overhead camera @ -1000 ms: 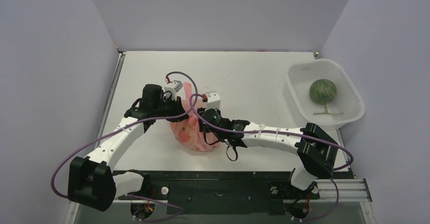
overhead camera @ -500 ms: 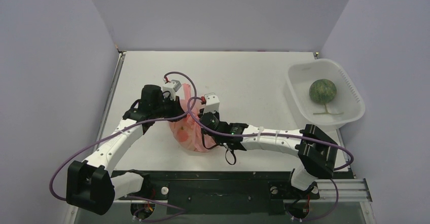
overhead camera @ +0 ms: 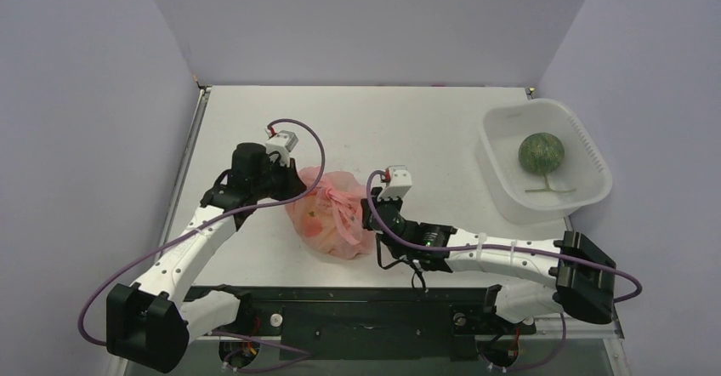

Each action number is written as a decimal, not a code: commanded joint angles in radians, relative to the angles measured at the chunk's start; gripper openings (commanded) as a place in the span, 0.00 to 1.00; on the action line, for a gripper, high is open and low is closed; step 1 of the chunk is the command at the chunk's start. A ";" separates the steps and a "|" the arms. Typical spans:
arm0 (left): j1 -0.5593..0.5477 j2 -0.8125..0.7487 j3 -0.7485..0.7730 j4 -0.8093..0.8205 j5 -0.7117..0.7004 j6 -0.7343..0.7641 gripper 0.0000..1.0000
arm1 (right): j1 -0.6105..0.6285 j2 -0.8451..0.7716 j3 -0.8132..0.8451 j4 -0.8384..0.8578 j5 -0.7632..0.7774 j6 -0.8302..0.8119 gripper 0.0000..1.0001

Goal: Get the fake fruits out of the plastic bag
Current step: Untie the plastic bag at the center of the board.

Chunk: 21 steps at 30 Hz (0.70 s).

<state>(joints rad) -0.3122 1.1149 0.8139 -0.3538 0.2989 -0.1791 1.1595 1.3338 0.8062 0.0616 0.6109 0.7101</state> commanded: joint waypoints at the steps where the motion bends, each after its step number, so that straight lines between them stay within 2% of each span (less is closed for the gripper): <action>1: 0.005 -0.037 -0.004 0.034 -0.066 0.010 0.00 | -0.004 -0.094 -0.095 0.050 0.132 0.097 0.00; 9: 0.006 -0.053 -0.010 0.041 -0.060 0.009 0.00 | -0.007 -0.206 -0.290 0.084 0.195 0.238 0.00; 18: 0.005 -0.051 -0.010 0.049 0.011 0.021 0.00 | -0.005 -0.247 -0.357 0.088 0.168 0.221 0.00; 19: 0.005 -0.056 -0.008 0.049 0.026 0.025 0.05 | -0.004 -0.248 -0.347 0.083 0.161 0.213 0.00; 20: 0.005 -0.060 -0.008 0.056 0.034 0.026 0.15 | -0.004 -0.249 -0.341 0.069 0.158 0.190 0.00; 21: 0.005 -0.072 -0.010 0.060 0.055 0.029 0.18 | -0.004 -0.248 -0.325 0.060 0.149 0.176 0.00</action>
<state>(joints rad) -0.3122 1.0824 0.8005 -0.3527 0.2981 -0.1745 1.1591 1.1088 0.4541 0.1257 0.7444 0.9276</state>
